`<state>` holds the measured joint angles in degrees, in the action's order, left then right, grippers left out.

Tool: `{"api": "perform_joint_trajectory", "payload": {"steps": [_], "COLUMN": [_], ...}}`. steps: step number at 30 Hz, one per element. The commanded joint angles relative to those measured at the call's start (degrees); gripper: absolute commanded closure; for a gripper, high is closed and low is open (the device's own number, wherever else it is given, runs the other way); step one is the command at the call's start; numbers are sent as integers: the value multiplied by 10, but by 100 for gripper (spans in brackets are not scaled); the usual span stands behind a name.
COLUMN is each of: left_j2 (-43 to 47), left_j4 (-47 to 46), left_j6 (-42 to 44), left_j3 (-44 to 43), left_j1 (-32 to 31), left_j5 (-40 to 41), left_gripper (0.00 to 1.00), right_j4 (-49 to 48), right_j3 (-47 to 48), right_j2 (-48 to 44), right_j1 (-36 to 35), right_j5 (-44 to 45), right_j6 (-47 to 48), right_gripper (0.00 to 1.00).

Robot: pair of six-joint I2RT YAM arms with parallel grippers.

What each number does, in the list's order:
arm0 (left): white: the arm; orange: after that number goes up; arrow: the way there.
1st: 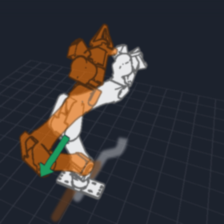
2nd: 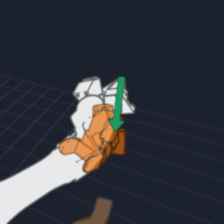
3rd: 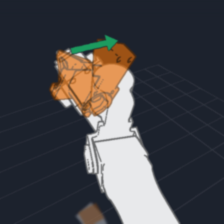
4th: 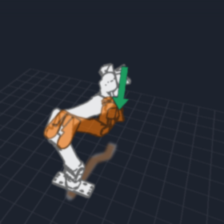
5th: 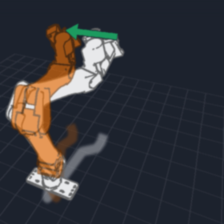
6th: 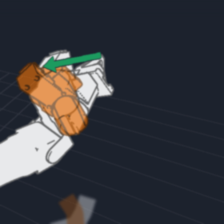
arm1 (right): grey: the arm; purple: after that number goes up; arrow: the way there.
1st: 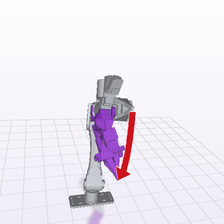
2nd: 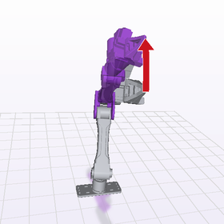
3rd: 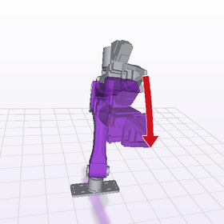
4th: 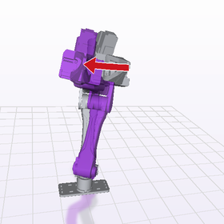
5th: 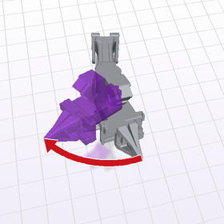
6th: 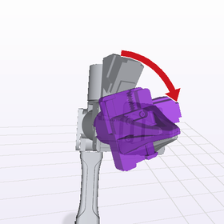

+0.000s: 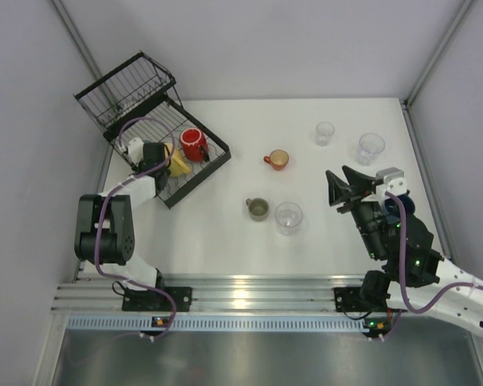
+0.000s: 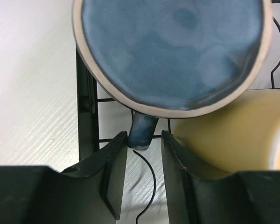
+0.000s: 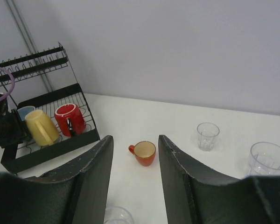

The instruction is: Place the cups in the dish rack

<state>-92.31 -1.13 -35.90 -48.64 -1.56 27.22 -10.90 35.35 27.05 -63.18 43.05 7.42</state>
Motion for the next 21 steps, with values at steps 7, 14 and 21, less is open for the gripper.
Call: {"api": "perform_joint_trajectory", "payload": {"steps": [7, 14, 21], "left_j2": [31, 32, 52], "left_j4": [-10, 39, 44], "left_j6": [0, 7, 7], "left_j3": [7, -29, -30], "left_j1": [4, 4, 4], "left_j5": [-7, -7, -2], "left_gripper": [58, 57, 57], "right_j4": [-7, -5, -6], "right_j3": [19, 18, 16], "right_j2": [-5, -11, -13], "right_j1": [6, 6, 6], "right_j5": [-9, -9, -11], "right_j6": [-9, -10, -12], "right_gripper": [56, 56, 56]}}
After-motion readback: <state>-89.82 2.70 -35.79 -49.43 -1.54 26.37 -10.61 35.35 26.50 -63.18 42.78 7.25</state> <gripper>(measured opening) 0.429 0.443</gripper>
